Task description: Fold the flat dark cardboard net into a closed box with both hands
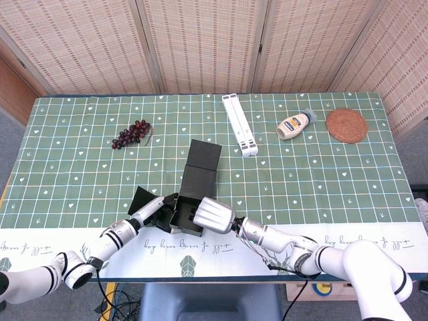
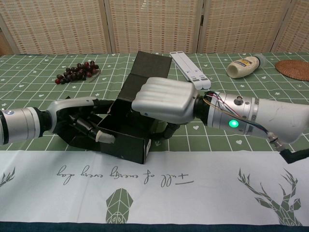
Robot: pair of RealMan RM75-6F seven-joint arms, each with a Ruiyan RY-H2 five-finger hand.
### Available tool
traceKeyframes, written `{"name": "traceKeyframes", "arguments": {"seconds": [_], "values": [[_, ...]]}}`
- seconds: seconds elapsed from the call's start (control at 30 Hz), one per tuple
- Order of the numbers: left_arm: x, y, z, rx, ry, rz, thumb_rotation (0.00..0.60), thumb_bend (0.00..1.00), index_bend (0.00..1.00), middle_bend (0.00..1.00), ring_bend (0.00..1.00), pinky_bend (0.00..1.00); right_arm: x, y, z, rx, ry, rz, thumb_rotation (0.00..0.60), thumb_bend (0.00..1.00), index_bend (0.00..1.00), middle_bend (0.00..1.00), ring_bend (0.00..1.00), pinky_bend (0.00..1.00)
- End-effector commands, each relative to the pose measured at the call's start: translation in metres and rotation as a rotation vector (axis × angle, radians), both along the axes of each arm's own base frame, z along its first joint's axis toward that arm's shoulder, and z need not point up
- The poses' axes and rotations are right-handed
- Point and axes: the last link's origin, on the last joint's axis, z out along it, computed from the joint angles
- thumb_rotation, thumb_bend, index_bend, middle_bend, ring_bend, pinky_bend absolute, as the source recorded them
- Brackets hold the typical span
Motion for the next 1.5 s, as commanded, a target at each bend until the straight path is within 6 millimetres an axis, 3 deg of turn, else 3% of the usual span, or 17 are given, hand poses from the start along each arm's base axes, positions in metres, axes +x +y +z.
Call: {"name": "traceKeyframes", "arguments": {"seconds": [0.03,0.37,0.47,0.6,0.73,1.0,1.23,1.5], "values": [[0.0,0.0,0.0,-0.001,-0.001,0.002,0.6,0.11,0.17,0.15,0.55,0.9,0.0,-0.001,0.001,0.003,0.005,0.0,0.6,0.54,0.72,0.69,0.74,1.0],[0.0,-0.001,-0.001,-0.003,-0.002,0.011,0.6,0.11,0.17,0.15,0.55,0.9,-0.001,-0.003,0.005,-0.004,0.002,0.002,0.6,0.54,0.74,0.72,0.74,1.0],[0.0,-0.001,-0.001,0.004,-0.007,0.015,0.6,0.11,0.16,0.15,0.55,0.9,-0.002,-0.004,0.008,-0.008,-0.002,0.0,0.6,0.49,0.71,0.65,0.74,1.0],[0.001,-0.003,-0.001,0.011,-0.017,0.023,0.6,0.11,0.15,0.15,0.55,0.9,-0.004,-0.004,0.012,-0.026,-0.011,-0.001,0.6,0.42,0.46,0.41,0.74,1.0],[0.002,-0.005,-0.003,0.017,-0.017,0.026,0.6,0.11,0.13,0.15,0.55,0.9,-0.01,-0.005,0.016,-0.038,-0.008,-0.018,0.6,0.4,0.24,0.26,0.74,1.0],[0.003,-0.008,-0.002,0.06,-0.025,0.049,0.6,0.11,0.13,0.15,0.55,0.9,-0.019,-0.005,0.027,-0.068,-0.03,-0.06,0.6,0.38,0.04,0.14,0.73,1.0],[0.001,-0.014,0.014,0.106,0.005,0.016,0.6,0.11,0.11,0.12,0.53,0.9,-0.029,-0.004,0.053,-0.082,-0.123,-0.157,0.6,0.37,0.03,0.13,0.73,1.0],[0.0,-0.02,0.038,0.169,0.035,-0.02,0.6,0.11,0.1,0.12,0.54,0.9,-0.057,0.004,0.078,-0.004,-0.136,-0.381,0.6,0.29,0.03,0.17,0.73,1.0]]}}
